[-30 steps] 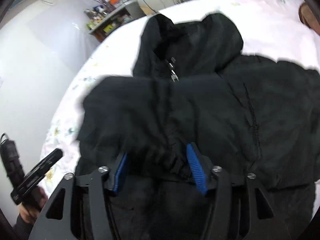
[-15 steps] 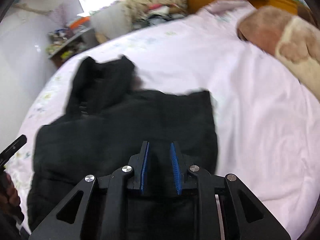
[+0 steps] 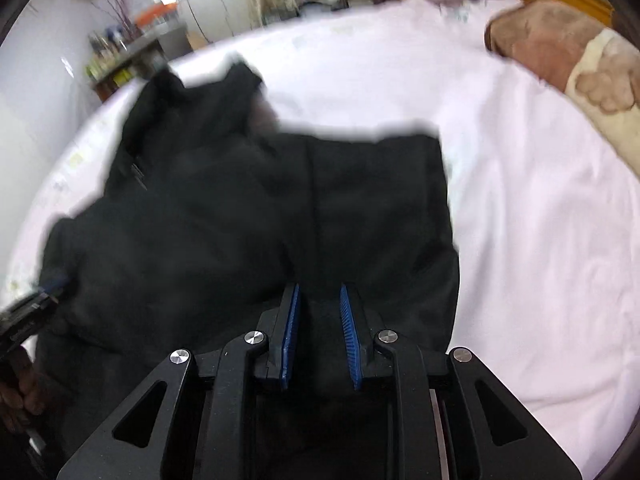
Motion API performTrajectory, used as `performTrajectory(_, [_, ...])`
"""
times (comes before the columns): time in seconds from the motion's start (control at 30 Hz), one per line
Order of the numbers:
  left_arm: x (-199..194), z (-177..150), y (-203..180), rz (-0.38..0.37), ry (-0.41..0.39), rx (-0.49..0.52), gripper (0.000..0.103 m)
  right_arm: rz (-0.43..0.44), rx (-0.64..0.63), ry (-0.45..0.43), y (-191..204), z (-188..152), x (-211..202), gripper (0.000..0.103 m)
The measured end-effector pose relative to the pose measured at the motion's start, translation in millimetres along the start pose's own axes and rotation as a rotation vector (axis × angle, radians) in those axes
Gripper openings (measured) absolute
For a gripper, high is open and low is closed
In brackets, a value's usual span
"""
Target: Fold large clothes
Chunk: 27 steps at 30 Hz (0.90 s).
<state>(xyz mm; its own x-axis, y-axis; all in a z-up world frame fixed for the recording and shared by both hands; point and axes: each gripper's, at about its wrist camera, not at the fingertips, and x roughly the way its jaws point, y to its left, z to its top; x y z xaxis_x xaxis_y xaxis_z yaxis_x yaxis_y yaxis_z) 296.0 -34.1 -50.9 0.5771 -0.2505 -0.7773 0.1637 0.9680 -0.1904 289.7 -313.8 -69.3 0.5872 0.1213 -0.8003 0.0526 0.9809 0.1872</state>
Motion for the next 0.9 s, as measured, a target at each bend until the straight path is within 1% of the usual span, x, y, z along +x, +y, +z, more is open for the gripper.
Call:
performTrajectory(0.07, [-12, 15, -6, -0.005, -0.059, 0.018, 0.030, -0.001, 0.001, -0.064, 2, 15, -15, 0.022])
performTrajectory(0.13, [-10, 32, -12, 0.009, -0.099, 0.032, 0.030, 0.007, -0.006, -0.077, 9, 29, -13, 0.022])
performTrajectory(0.17, [-2, 38, -14, 0.022, -0.098, 0.038, 0.030, 0.000, -0.020, -0.074, 14, 36, -7, 0.022])
performTrajectory(0.23, [25, 42, -13, 0.056, -0.043, 0.039, 0.030, -0.010, -0.049, -0.058, 23, 47, 9, 0.022])
performTrajectory(0.27, [41, 39, -9, 0.071, -0.003, 0.037, 0.030, -0.014, -0.055, -0.033, 26, 50, 22, 0.022])
performTrajectory(0.3, [50, 33, -7, 0.076, 0.007, 0.044, 0.030, -0.023, -0.058, -0.008, 27, 51, 33, 0.022])
performTrajectory(0.37, [59, 20, -6, 0.087, -0.012, 0.093, 0.031, -0.028, -0.062, 0.047, 24, 43, 55, 0.022])
performTrajectory(0.4, [62, 15, -7, 0.090, -0.021, 0.106, 0.031, -0.026, -0.065, 0.060, 23, 38, 65, 0.021])
performTrajectory(0.5, [66, 13, -6, 0.084, -0.025, 0.095, 0.031, -0.038, -0.062, 0.056, 22, 30, 70, 0.021])
performTrajectory(0.57, [63, 17, -8, 0.092, -0.013, 0.105, 0.031, -0.039, -0.057, 0.062, 20, 31, 65, 0.021])
performTrajectory(0.63, [47, 22, -10, 0.092, -0.014, 0.113, 0.030, -0.039, -0.045, 0.063, 21, 38, 54, 0.021])
performTrajectory(0.7, [22, 25, -10, 0.058, -0.048, 0.104, 0.030, -0.028, -0.039, 0.029, 23, 40, 33, 0.022])
performTrajectory(0.77, [-2, 20, -9, 0.022, -0.084, 0.100, 0.030, 0.010, -0.037, -0.027, 26, 34, 3, 0.022])
performTrajectory(0.8, [-12, 14, -8, 0.007, -0.101, 0.101, 0.030, 0.018, -0.036, -0.038, 28, 31, -5, 0.022])
performTrajectory(0.83, [-18, 6, -8, -0.001, -0.105, 0.106, 0.030, 0.036, -0.040, -0.051, 32, 24, -15, 0.022])
performTrajectory(0.9, [-13, -7, -6, 0.006, -0.078, 0.109, 0.030, 0.052, -0.080, -0.052, 41, 8, -24, 0.022])
